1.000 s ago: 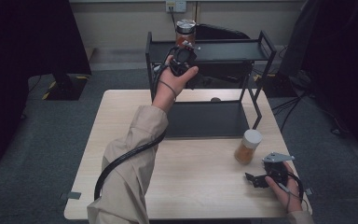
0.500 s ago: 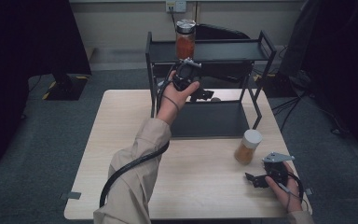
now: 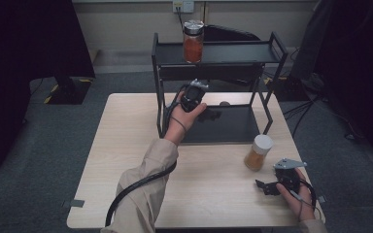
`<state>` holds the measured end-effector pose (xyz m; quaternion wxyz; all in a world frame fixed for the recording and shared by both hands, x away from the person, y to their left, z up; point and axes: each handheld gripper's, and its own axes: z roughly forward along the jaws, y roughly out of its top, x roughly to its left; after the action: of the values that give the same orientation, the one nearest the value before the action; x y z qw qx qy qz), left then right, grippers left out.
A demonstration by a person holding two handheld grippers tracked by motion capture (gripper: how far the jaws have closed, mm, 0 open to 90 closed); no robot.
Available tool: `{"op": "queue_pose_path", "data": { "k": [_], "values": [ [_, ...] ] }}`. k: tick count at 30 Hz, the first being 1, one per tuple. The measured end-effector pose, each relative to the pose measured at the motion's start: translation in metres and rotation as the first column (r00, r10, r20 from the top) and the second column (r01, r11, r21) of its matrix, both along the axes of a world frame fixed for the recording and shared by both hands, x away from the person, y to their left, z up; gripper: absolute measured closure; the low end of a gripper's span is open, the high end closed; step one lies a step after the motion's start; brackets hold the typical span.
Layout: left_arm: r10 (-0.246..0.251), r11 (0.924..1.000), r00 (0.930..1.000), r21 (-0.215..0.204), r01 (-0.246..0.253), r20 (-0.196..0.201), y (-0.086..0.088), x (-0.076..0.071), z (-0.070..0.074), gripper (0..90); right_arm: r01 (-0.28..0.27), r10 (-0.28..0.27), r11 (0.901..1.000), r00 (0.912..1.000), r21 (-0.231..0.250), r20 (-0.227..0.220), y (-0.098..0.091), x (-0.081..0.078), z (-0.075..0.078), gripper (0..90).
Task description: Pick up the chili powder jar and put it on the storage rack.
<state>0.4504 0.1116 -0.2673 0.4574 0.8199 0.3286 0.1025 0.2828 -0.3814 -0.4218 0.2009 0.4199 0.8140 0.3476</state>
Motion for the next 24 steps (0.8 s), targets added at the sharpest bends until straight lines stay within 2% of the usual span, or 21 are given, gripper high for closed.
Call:
{"op": "queue_pose_path", "data": {
  "k": [9,24],
  "values": [
    [-0.004,1.0,0.9996,-0.006,0.004,-0.028,0.004,-0.004,-0.03,3.3,0.001,-0.001,1.0,1.0,0.001,-0.002,0.0,0.0,0.0,0.0],
    [-0.027,0.9995,0.9984,0.014,0.028,-0.05,0.008,-0.018,-0.061,3.3,0.001,-0.001,1.0,1.0,0.0,-0.002,0.0,0.0,0.0,0.0]
  ]
}}
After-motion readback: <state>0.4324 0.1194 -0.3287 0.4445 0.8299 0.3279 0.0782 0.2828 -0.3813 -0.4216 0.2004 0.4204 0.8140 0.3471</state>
